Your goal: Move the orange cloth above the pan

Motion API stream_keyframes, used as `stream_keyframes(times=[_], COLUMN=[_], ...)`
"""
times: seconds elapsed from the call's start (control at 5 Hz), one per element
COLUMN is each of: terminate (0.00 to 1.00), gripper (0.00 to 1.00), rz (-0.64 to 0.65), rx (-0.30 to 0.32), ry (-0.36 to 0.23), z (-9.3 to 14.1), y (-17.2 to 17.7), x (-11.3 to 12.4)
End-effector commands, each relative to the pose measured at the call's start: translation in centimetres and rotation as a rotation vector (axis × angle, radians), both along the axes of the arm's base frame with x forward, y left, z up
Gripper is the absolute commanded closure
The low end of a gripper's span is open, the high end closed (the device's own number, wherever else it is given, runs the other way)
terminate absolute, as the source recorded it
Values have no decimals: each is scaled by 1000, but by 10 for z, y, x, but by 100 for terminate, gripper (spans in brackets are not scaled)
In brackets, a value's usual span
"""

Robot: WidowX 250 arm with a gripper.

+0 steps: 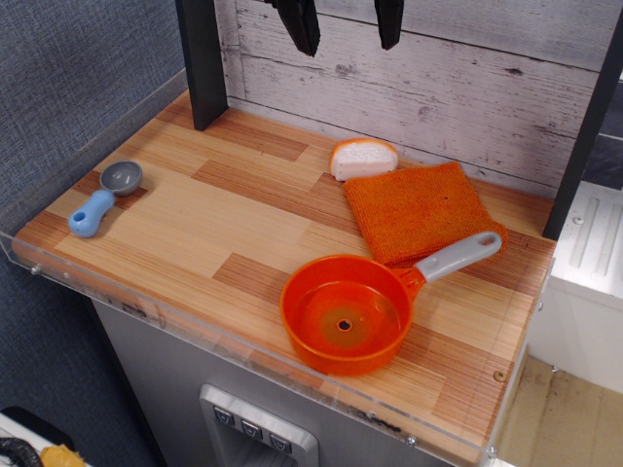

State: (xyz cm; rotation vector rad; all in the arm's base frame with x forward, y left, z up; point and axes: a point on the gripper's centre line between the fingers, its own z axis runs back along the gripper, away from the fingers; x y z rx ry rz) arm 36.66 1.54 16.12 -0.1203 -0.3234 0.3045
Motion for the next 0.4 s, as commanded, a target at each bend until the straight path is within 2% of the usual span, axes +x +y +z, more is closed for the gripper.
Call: stream_keyframes(times=[0.0, 0.2], terminate=[0, 100], gripper=[0, 0], rz=[1, 1], rx=[5, 5], ry=[-69, -69], z=[24, 24], y=[-2, -2], x=[-4, -4])
